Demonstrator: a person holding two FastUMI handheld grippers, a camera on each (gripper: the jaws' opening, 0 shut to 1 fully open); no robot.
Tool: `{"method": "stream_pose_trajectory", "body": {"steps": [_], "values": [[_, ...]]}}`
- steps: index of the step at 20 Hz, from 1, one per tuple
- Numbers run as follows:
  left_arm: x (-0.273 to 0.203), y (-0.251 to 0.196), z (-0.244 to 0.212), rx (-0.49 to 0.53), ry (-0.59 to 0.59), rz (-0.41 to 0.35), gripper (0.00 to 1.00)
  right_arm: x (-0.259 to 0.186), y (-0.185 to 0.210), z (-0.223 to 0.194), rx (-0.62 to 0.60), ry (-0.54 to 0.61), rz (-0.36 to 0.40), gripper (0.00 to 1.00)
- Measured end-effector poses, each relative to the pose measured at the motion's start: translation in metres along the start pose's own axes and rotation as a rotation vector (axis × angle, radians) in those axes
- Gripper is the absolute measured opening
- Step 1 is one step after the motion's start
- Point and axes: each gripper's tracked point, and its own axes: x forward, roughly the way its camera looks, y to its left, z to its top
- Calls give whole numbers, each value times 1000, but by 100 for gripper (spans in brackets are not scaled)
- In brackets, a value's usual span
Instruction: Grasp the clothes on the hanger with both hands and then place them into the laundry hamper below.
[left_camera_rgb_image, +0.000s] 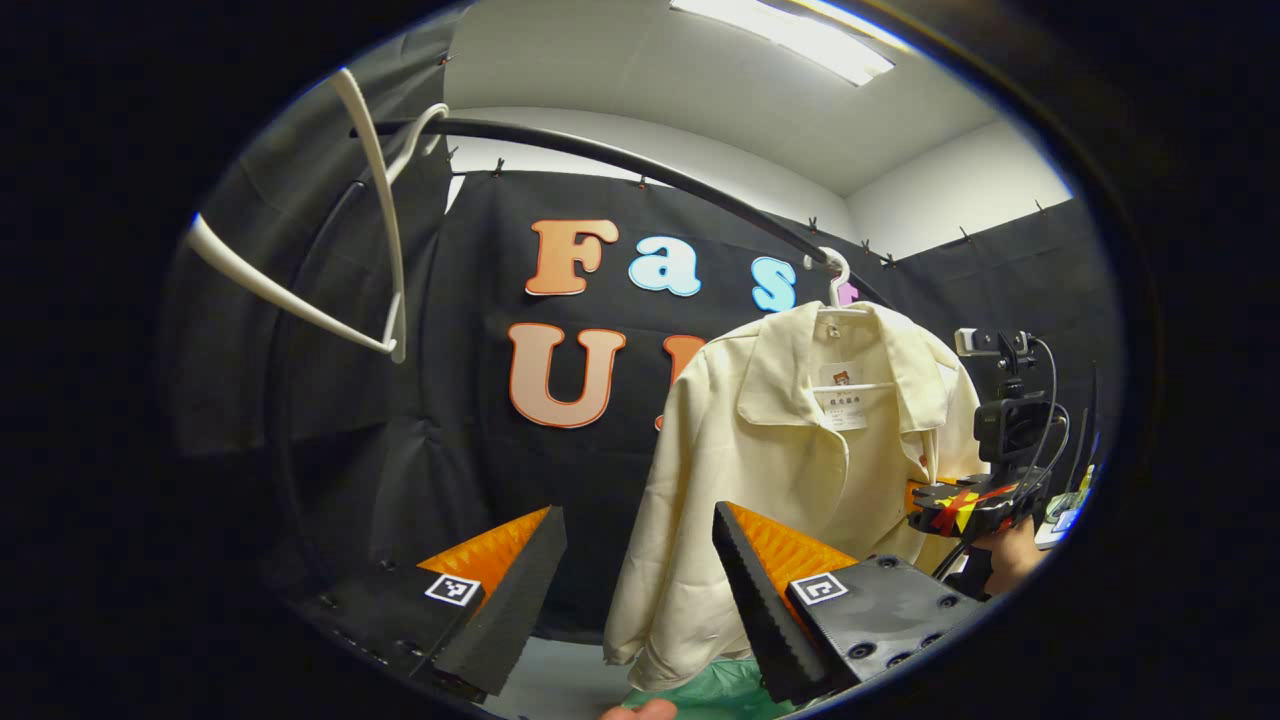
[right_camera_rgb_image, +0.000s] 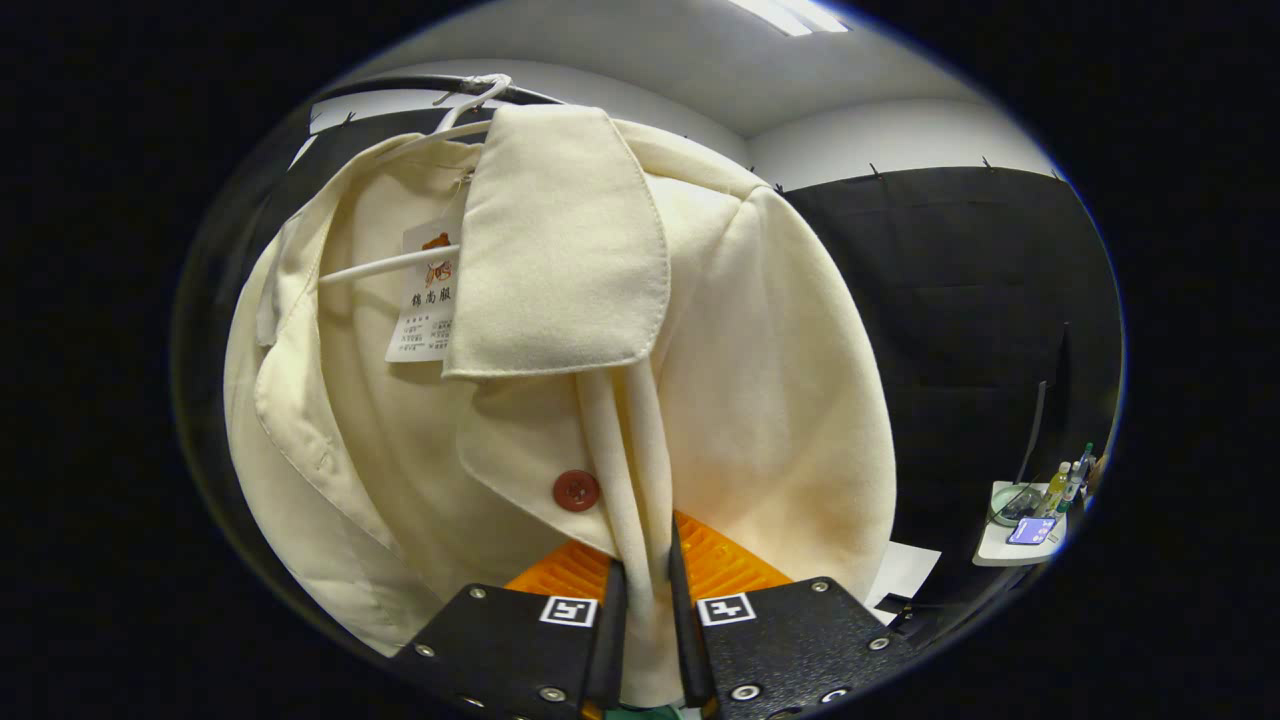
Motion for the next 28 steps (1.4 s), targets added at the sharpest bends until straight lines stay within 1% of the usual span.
{"method": "stream_pose_trajectory", "body": {"steps": [1, 4, 6, 9, 11, 12, 13, 14, 17, 19, 20, 21, 23, 24, 25, 26, 28], "values": [[5, -10, 2, -3, -4, -24, 97, -6, 0, 5, -4, -7, 24, 16], [19, -45, 0, -20, -14, -97, 97, -24, -1, 22, -30, -41, 88, 4], [26, -68, -2, -33, -17, -140, 97, -34, -5, 32, -26, -68, 127, 2], [39, -102, -6, -62, -19, -200, 97, -51, -11, 45, -8, -93, 183, 1], [54, -124, -12, -73, -13, -233, 96, -61, -17, 53, -4, -114, 205, 1], [60, -135, -16, -76, -6, -246, 100, -66, -20, 54, -2, -126, 210, 0], [68, -145, -24, -78, 7, -255, 100, -71, -22, 54, 3, -131, 220, 1], [78, -157, -33, -81, 25, -267, 96, -74, -24, 54, 15, -134, 231, 1], [101, -180, -47, -83, 32, -279, 96, -76, -28, 53, 46, -123, 268, 1], [119, -190, -55, -104, 38, -268, 96, -75, -31, 53, 64, -124, 282, 1], [126, -191, -60, -101, 45, -247, 97, -75, -33, 53, 68, -123, 285, 1], [134, -189, -64, -85, 42, -211, 93, -75, -35, 53, 73, -122, 290, 1], [151, -175, -67, -28, 14, -108, 100, -73, -38, 53, 85, -119, 298, 1], [158, -167, -68, 4, -4, -61, 100, -72, -40, 52, 89, -117, 298, 1], [165, -163, -69, 34, -22, -32, 100, -69, -41, 50, 88, -115, 297, 1], [172, -161, -70, 67, -38, -14, 97, -69, -44, 50, 87, -115, 294, 1], [185, -155, -75, 137, -52, 23, 97, -68, -48, 51, 85, -116, 292, 1]]}}
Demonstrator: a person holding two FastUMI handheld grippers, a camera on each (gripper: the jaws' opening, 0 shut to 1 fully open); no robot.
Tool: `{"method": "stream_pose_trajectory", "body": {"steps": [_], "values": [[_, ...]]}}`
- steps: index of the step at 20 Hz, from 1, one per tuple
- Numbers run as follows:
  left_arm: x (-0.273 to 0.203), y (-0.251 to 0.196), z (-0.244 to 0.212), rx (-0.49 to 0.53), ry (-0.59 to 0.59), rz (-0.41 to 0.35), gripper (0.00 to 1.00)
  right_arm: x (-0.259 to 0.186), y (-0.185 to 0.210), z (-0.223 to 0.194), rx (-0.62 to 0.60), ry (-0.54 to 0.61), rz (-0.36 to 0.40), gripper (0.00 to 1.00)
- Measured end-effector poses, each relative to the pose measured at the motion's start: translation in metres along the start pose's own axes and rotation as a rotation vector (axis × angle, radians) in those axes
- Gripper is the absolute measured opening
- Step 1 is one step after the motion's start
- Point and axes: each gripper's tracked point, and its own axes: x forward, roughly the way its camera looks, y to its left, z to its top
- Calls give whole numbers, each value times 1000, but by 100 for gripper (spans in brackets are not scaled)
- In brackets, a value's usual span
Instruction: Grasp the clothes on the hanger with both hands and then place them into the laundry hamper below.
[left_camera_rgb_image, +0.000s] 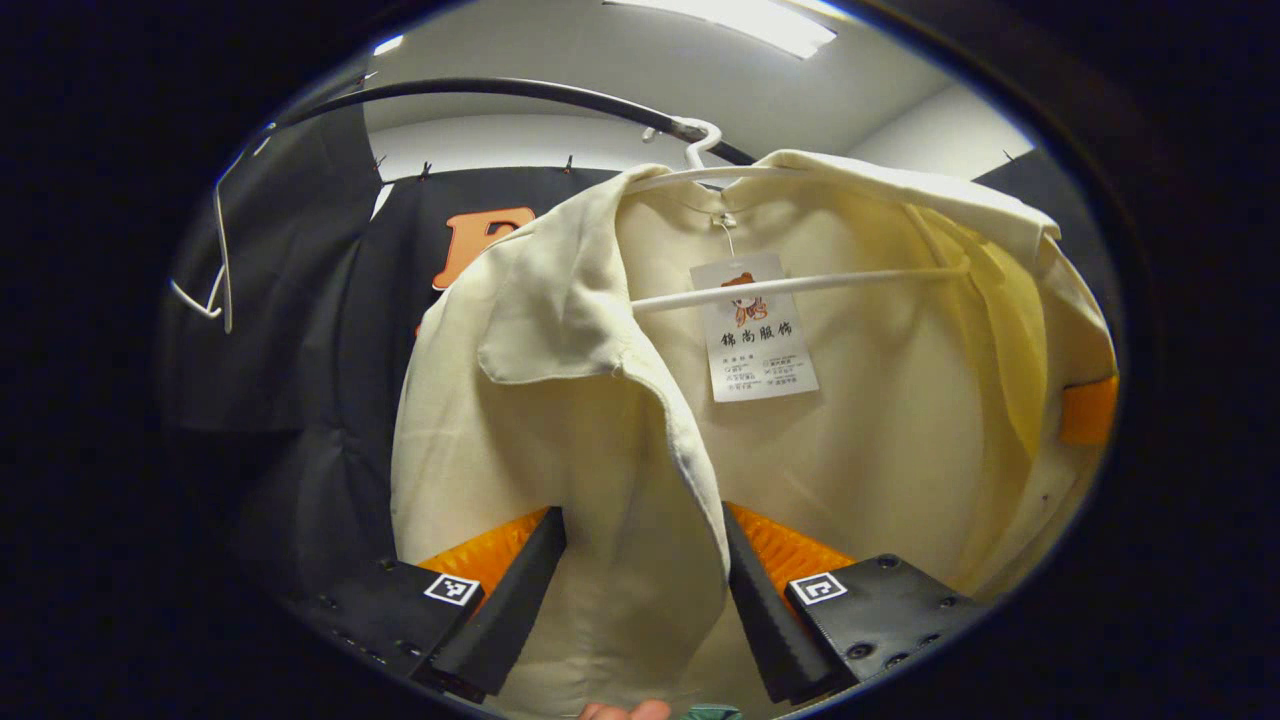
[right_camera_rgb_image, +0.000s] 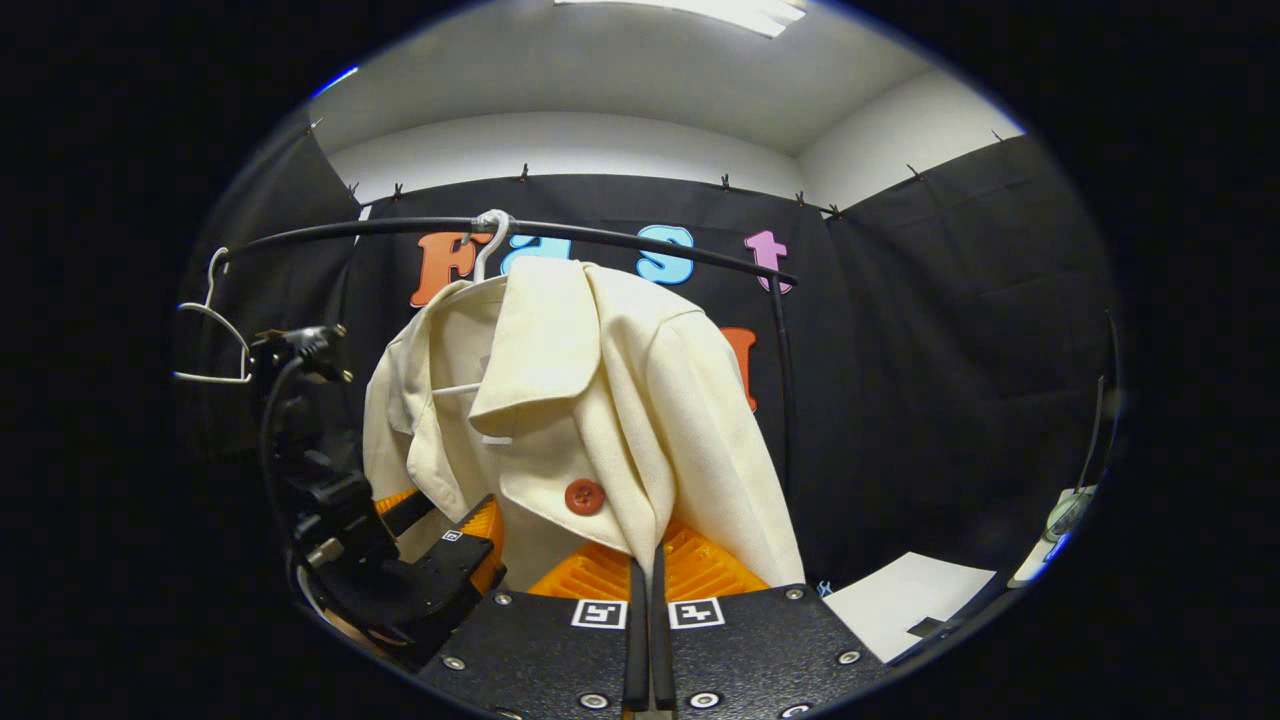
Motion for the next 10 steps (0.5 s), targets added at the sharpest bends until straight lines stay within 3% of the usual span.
{"method": "stream_pose_trajectory", "body": {"steps": [4, 6, 9, 10], "values": [[11, 31, 1, 111, -17, 92, 95, 1, -1, -2, -2, 7, 1, 1], [8, 48, 5, 142, -30, 112, 75, 0, -3, -2, 0, 5, -5, 1], [9, 64, 10, 172, -24, 94, 28, -1, -6, 0, 11, 5, -12, 1], [7, 71, 11, 172, -13, 98, 21, -2, -6, 0, 14, 4, -14, 1]]}}
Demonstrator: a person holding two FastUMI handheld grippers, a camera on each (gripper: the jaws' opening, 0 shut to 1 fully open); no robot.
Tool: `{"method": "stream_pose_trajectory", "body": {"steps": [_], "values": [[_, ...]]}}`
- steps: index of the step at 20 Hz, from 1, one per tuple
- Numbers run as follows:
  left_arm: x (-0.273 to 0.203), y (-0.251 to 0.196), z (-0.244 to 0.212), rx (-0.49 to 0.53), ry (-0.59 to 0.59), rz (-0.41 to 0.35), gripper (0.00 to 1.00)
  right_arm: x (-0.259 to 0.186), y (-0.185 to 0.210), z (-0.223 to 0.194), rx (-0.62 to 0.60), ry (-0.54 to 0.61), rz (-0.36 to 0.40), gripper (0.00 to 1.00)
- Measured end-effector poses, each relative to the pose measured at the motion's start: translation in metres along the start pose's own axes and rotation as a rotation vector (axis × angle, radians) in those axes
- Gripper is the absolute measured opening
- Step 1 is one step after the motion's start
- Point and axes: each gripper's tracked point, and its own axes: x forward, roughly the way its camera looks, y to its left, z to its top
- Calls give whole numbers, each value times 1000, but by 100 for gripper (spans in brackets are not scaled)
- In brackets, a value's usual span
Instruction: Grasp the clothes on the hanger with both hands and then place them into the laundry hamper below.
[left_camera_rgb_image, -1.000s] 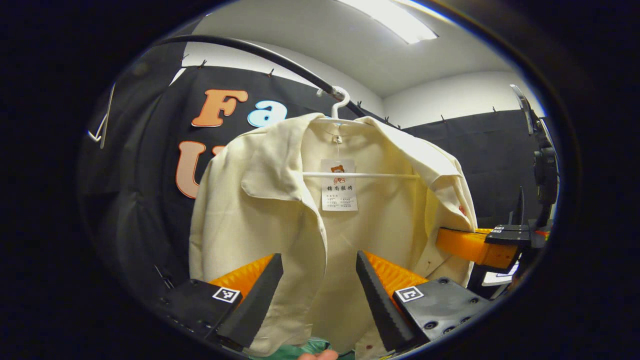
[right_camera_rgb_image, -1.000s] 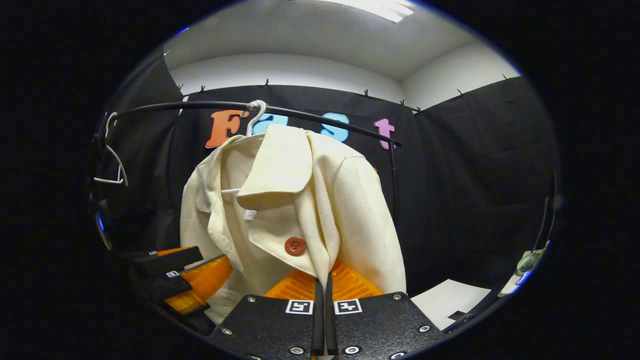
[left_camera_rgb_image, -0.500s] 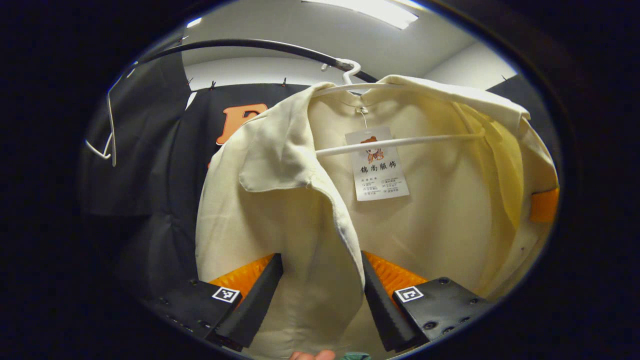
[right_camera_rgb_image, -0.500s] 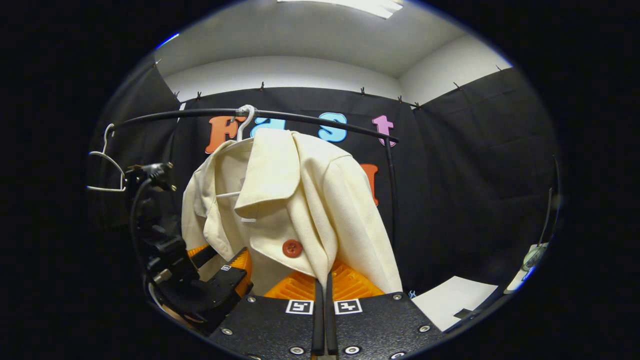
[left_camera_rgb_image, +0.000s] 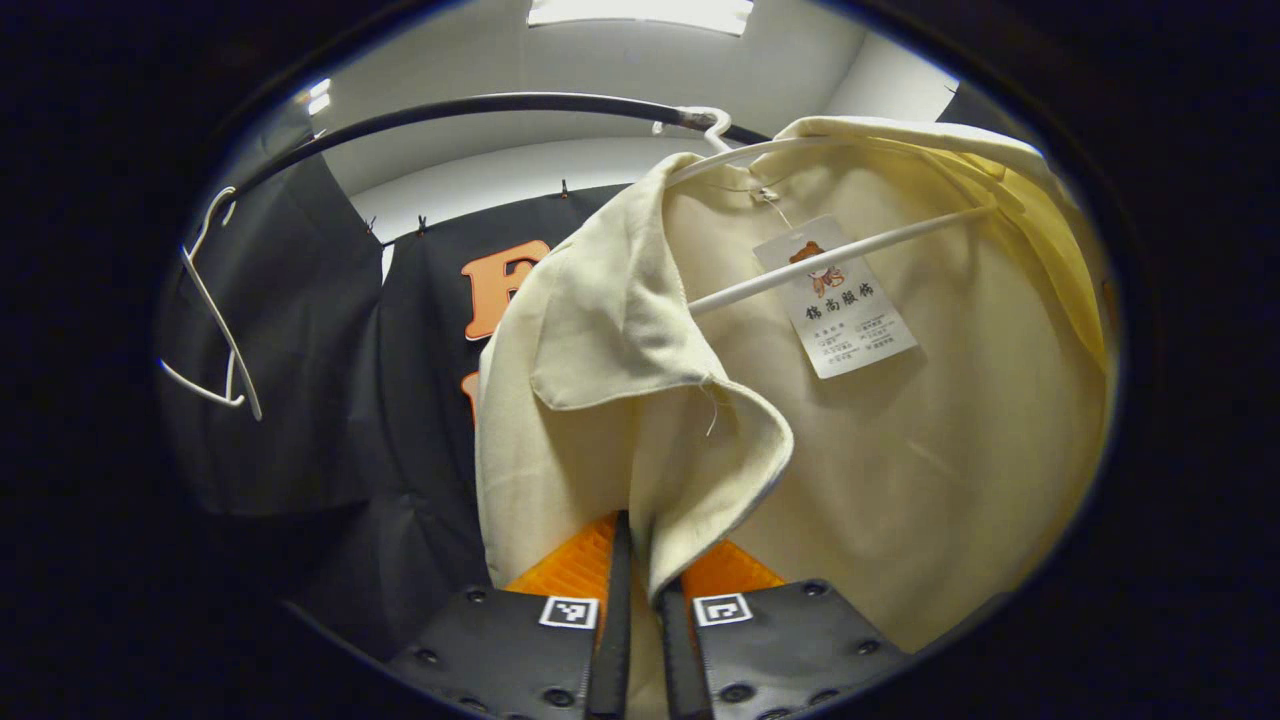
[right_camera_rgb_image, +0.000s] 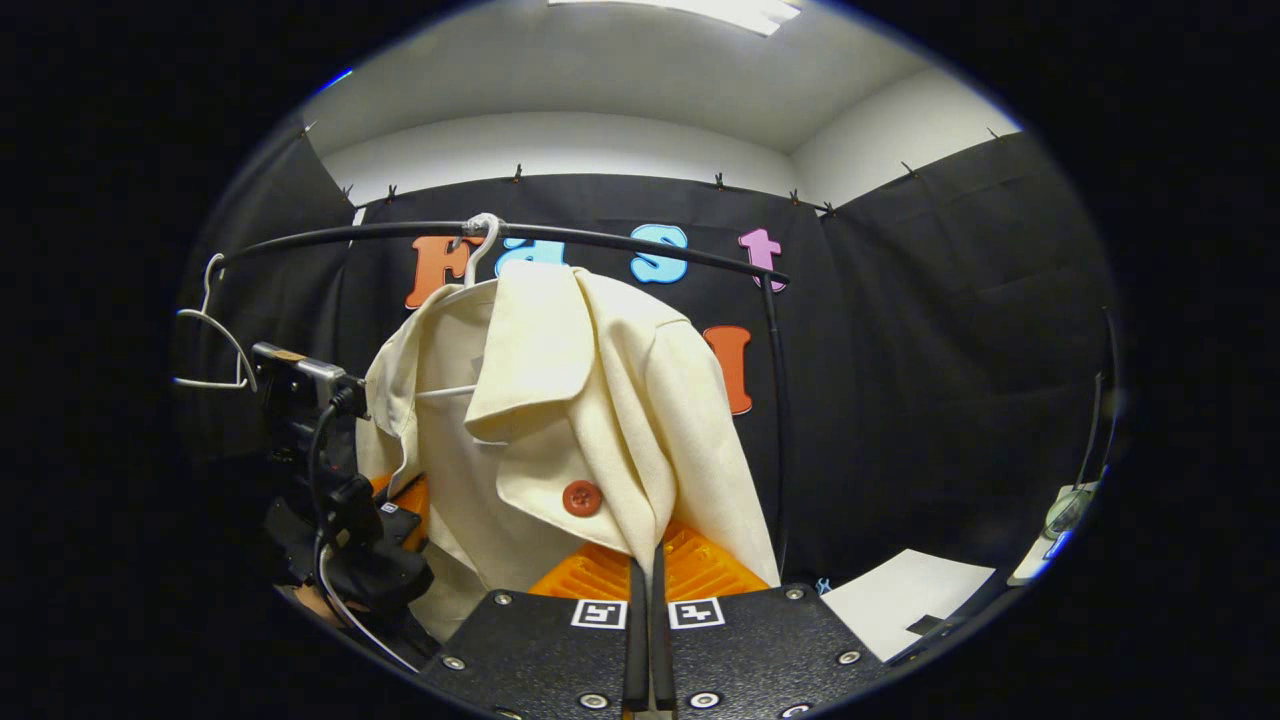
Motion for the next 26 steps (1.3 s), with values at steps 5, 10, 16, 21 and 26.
{"method": "stream_pose_trajectory", "body": {"steps": [5, 10, 16, 21, 26], "values": [[-10, 63, 35, 56, -33, 75, 11, -14, 0, 9, -17, -21, -3, 1], [-19, 116, 55, 55, -44, 136, 7, -25, 2, 23, -50, -33, -16, 1], [-20, 138, 75, 101, -89, 151, 11, -39, -8, 46, -36, -80, -55, 1], [-17, 147, 87, 97, -111, 139, 11, -42, -17, 69, -52, -137, -96, 1], [-9, 153, 91, 92, -117, 131, 7, -42, -17, 92, -88, -183, -121, 1]]}}
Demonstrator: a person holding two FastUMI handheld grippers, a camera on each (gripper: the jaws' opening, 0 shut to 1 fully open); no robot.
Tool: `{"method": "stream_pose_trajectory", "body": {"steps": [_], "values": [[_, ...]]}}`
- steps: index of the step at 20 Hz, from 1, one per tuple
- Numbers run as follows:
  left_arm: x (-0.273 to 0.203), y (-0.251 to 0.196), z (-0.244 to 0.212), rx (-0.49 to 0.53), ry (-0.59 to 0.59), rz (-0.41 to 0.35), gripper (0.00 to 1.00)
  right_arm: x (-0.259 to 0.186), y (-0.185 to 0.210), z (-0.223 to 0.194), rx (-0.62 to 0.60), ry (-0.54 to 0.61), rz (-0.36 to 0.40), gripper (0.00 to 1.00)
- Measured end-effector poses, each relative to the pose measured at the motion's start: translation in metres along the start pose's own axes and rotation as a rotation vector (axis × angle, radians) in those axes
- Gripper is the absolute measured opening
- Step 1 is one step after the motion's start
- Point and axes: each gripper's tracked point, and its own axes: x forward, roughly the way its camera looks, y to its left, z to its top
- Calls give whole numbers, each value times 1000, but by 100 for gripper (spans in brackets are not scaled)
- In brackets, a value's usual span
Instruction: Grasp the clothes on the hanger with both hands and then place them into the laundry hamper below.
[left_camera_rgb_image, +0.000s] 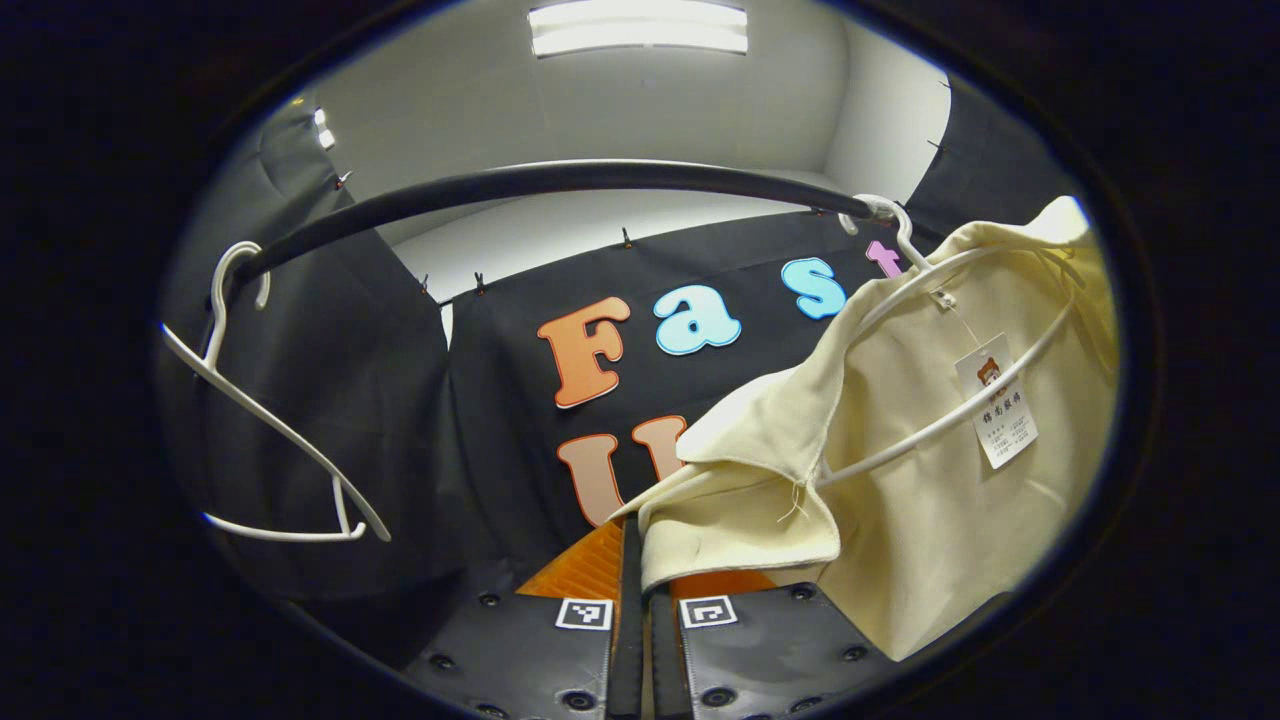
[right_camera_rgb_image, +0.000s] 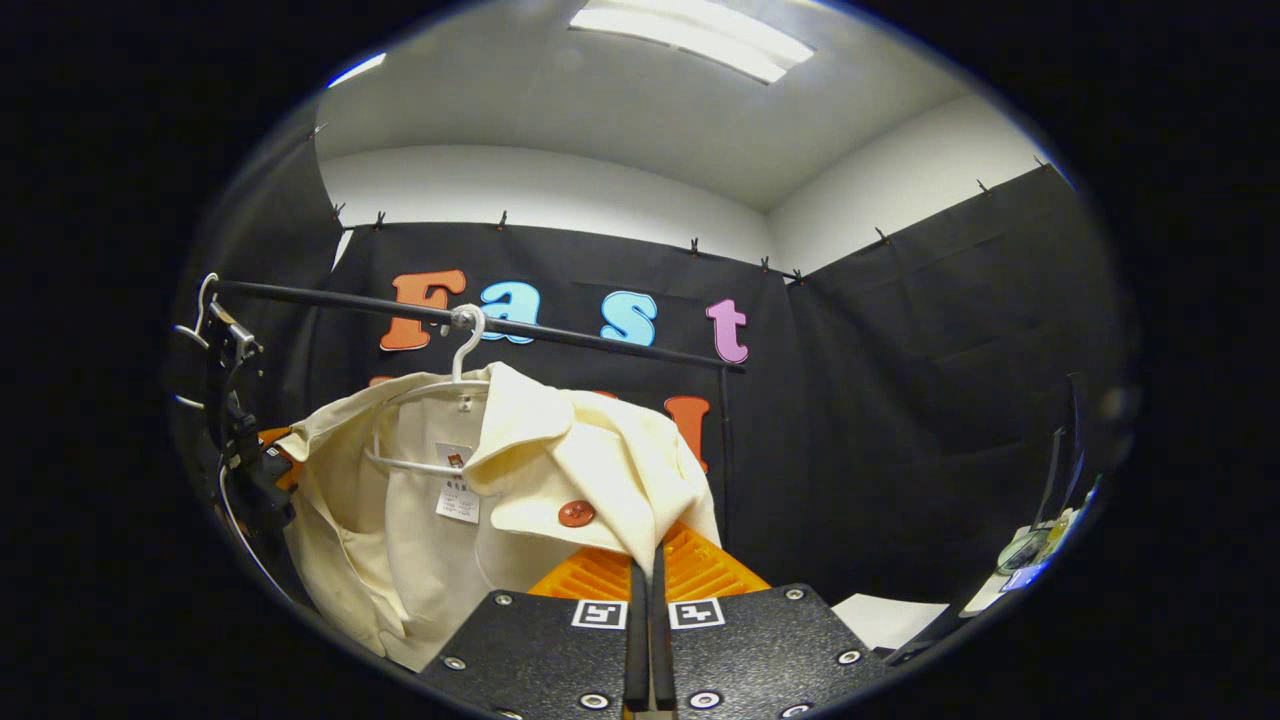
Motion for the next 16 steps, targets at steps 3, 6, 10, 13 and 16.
{"method": "stream_pose_trajectory", "body": {"steps": [3, 6, 10, 13, 16], "values": [[16, 4, 1, 1, -8, 0, 7, 5, -7, 20, -27, -30, -20, 1], [28, 9, -1, 0, -11, 4, 7, 21, -22, 39, -35, -59, -49, 1], [63, 15, -11, -32, -13, 15, 11, 53, -50, 63, -26, -76, -86, 1], [92, 13, -27, -35, 17, 7, 7, 88, -69, 79, -9, -94, -81, 1], [105, -5, -53, -48, 57, -15, 7, 134, -80, 69, 48, -43, -54, 1]]}}
